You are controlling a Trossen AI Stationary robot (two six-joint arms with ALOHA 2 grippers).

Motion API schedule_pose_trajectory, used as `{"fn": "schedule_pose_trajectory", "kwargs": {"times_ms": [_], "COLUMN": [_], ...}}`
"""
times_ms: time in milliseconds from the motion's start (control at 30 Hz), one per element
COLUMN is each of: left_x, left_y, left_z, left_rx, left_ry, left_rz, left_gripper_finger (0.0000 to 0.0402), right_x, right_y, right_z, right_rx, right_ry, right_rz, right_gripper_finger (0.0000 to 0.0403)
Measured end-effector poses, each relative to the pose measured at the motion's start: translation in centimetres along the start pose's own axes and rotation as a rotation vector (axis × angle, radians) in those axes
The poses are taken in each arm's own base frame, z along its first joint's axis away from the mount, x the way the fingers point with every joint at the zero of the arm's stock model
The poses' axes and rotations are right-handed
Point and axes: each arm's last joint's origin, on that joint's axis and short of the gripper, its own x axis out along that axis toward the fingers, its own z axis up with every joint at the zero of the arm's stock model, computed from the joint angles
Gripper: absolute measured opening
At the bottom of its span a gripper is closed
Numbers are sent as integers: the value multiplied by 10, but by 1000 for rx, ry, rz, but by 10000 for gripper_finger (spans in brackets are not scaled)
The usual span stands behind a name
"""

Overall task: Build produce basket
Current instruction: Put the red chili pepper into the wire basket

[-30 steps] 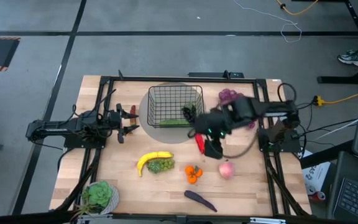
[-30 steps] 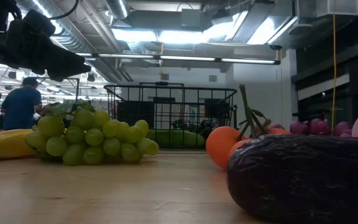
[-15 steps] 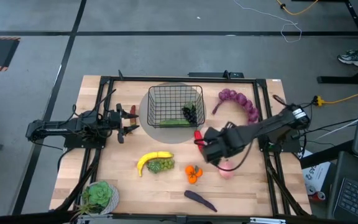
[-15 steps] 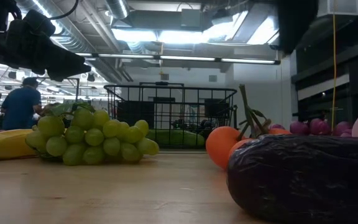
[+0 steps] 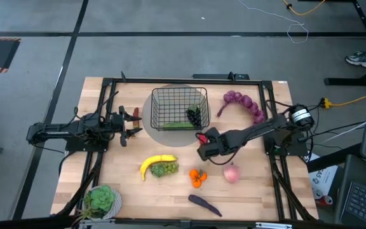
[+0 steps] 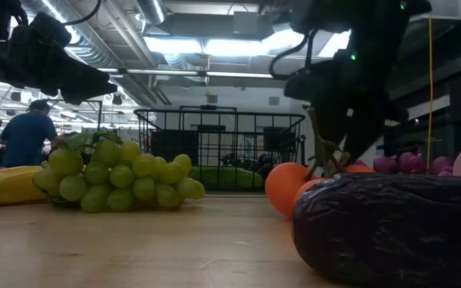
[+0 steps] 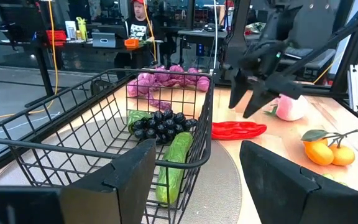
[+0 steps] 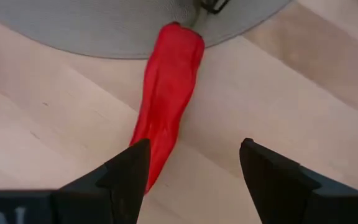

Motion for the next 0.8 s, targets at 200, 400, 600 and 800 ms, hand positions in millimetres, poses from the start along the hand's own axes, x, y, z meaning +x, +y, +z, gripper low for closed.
{"fn": "schedule_pose_trajectory", "kwargs": {"times_ms": [200, 400, 600, 800], "left_x": [0, 0, 0, 0], "left_y": [0, 0, 0, 0], "left_z": [0, 0, 0, 0], "left_rx": [0, 0, 0, 0], "left_ry": [0, 0, 0, 0], "left_rz": [0, 0, 0, 0], "left_gripper_finger": [230, 230, 230, 230], "right_x": [12, 29, 49, 44], "right_y": [4, 0, 6, 3], "right_z": [-3, -10, -14, -16], "right_rx": [36, 30, -29, -53], "right_ry": [-44, -30, -8, 28], "right_rz": [121, 85, 67, 63], "right_gripper_finger": [245, 245, 245, 194]}}
